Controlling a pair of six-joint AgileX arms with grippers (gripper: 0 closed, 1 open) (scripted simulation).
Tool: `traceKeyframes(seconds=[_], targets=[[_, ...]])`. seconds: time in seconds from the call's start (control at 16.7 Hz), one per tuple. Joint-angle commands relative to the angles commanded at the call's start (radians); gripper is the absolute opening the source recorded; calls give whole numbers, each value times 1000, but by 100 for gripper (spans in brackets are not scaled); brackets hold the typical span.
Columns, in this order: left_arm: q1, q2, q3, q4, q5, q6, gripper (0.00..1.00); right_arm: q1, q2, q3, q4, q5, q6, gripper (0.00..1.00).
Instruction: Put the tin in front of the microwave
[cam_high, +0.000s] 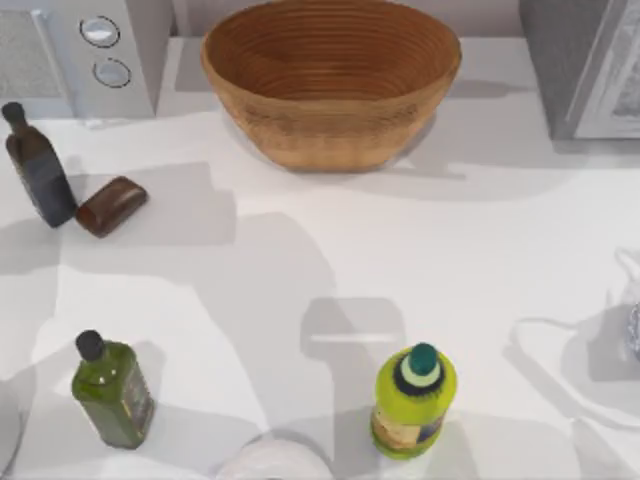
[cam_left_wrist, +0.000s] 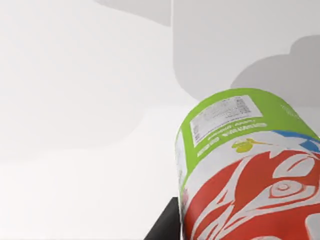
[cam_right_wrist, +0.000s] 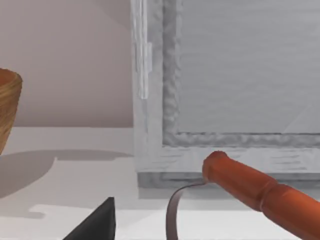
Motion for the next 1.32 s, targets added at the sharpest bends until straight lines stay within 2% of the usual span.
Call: traceKeyframes(seconds=[0.18,0.96,1.32], targets=[[0,0,0,0,0,0,0,0,0,0,0,0,0,100],[0,0,0,0,0,0,98,0,0,0,0,0,0,100],[0,0,0,0,0,0,100,0,0,0,0,0,0,100]])
